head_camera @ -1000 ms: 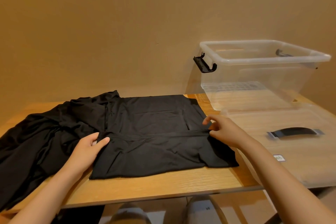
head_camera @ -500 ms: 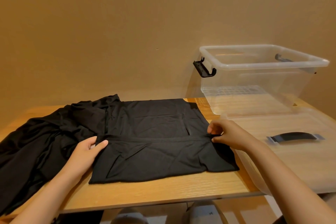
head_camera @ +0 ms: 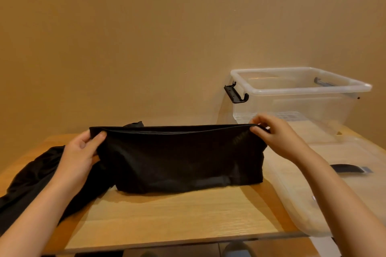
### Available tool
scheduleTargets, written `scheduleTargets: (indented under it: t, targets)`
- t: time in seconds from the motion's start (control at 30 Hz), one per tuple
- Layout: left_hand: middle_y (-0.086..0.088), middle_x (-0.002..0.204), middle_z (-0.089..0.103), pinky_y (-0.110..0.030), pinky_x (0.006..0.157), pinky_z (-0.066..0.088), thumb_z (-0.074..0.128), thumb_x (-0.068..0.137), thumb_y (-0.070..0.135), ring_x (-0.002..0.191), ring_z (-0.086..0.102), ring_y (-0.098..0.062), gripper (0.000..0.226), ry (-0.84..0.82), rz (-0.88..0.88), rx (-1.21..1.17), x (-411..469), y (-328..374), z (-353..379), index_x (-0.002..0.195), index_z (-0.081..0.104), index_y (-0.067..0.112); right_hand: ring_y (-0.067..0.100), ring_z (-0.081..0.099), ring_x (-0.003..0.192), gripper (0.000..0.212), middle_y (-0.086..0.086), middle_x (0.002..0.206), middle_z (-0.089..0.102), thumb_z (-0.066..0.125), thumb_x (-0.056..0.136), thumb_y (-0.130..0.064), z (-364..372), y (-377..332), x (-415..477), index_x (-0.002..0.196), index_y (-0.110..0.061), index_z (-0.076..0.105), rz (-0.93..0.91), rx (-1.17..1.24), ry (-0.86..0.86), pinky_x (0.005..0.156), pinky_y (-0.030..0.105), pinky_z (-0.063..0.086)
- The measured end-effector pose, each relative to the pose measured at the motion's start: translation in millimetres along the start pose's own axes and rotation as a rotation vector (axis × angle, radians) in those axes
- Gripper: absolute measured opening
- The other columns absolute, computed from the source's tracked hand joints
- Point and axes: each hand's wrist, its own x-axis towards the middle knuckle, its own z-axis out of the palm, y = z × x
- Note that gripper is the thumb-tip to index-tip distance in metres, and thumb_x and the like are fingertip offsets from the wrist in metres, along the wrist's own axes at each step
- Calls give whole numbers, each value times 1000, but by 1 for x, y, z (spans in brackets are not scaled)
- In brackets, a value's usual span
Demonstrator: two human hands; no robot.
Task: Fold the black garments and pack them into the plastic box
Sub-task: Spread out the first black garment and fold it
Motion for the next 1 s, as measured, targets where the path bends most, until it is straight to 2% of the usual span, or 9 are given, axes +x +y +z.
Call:
scheduleTargets:
  t: [0.1, 0.23, 0.33, 0.47, 0.67, 0.87, 0.93, 1.0]
  targets:
    - [4, 87, 75, -29, 75, 50, 51, 99, 20, 82, 71, -8, 18, -1, 76, -4, 0, 16, -4, 96, 69, 18, 7, 62, 91, 10, -6, 94, 65, 55, 96, -16, -17, -16, -2, 93, -23, 61, -37, 138, 37, 77, 24, 51]
    - [5, 85, 76, -17, 65, 56, 50, 99, 18, 80, 71, -7, 18, -9, 135, -26, -4, 32, -9, 95, 68, 18, -6, 62, 88, 20, -9, 94, 67, 57, 94, -12, -35, -34, -8, 93, -30, 64, -96, 287, 100, 74, 9, 49]
    - [2, 90, 76, -16, 65, 56, 52, 98, 19, 83, 72, -10, 17, -33, 158, -34, -11, 43, -12, 98, 69, 17, -8, 62, 88, 22, -10, 93, 68, 58, 93, -11, -44, -42, -15, 94, -31, 66, -125, 326, 138, 73, 8, 49]
    - [6, 85, 76, -14, 65, 55, 52, 97, 13, 78, 71, -7, 16, -50, 213, -14, -26, 59, -15, 98, 69, 14, 0, 66, 89, 20, -6, 94, 71, 61, 91, -7, -56, -49, -27, 96, -25, 71, -153, 374, 167, 75, 13, 52]
    - [2, 87, 76, -14, 66, 56, 54, 95, 12, 79, 72, -10, 15, -80, 208, -28, -58, 64, -35, 97, 69, 12, 2, 69, 86, 19, -7, 87, 74, 62, 90, -6, -66, -56, -62, 95, -22, 72, -142, 438, 126, 72, 12, 52]
    - [-10, 100, 75, -17, 67, 57, 70, 73, 37, 86, 73, -16, 33, -190, 148, 90, -96, 43, -56, 93, 75, 11, 5, 69, 85, 17, -8, 87, 74, 61, 89, -8, -65, -45, -108, 97, -19, 72, -89, 419, -4, 70, 12, 52]
    - [-9, 103, 74, -27, 75, 58, 82, 57, 60, 92, 72, -20, 57, -258, 136, 143, -105, 37, -64, 95, 77, 17, 6, 68, 84, 17, -6, 85, 74, 60, 89, -5, -64, -42, -122, 95, -15, 72, -83, 439, -74, 68, 12, 51]
    - [-10, 105, 74, -36, 83, 55, 81, 43, 73, 97, 71, -26, 79, -305, 115, 216, -114, 31, -68, 98, 75, 16, 7, 68, 85, 17, -3, 87, 73, 60, 89, -4, -61, -38, -132, 96, -13, 73, -68, 432, -144, 71, 14, 52]
